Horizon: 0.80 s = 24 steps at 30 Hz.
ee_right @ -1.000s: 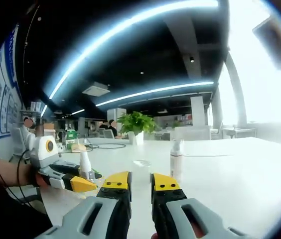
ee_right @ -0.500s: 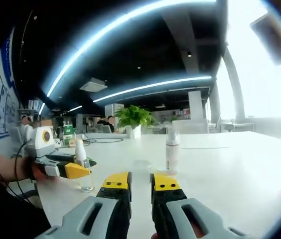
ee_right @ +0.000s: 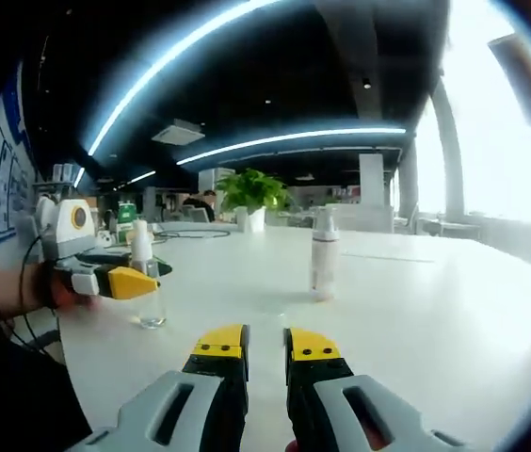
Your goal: Clamp pump bottle remove cover press pump head put on cover
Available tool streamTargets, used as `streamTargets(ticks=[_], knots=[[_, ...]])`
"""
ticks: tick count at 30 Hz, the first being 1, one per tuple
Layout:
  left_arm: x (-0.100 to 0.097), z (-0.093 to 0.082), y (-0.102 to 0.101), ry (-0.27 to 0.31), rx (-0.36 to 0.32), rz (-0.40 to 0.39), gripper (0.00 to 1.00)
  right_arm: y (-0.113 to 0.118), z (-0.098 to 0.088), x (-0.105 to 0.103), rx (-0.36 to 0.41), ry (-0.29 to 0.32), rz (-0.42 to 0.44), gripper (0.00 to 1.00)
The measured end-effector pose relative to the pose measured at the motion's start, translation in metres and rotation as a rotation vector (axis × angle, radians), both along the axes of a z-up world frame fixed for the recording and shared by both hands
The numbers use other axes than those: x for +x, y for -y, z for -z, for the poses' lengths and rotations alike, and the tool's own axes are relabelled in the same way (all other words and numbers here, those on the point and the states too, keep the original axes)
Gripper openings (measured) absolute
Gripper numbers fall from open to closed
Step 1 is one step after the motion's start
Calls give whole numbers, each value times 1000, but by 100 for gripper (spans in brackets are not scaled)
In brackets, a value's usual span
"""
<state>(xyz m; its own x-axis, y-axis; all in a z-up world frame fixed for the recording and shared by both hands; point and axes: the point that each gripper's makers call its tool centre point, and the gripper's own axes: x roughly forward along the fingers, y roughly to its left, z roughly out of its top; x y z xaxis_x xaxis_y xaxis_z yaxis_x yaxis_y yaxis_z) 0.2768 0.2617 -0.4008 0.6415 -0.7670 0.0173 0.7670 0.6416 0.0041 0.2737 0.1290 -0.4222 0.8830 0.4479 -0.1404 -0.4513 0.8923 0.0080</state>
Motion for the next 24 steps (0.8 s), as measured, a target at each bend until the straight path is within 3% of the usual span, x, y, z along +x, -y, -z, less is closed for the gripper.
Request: streamTargets(ticks=[16,24], knots=[[1,0,-1,-2,-2,-1,15,1,15,-2,-52,-66,-1,10],[1,0,-1,1,-1,0,15,1,15,-3,-35,-80,6,10]])
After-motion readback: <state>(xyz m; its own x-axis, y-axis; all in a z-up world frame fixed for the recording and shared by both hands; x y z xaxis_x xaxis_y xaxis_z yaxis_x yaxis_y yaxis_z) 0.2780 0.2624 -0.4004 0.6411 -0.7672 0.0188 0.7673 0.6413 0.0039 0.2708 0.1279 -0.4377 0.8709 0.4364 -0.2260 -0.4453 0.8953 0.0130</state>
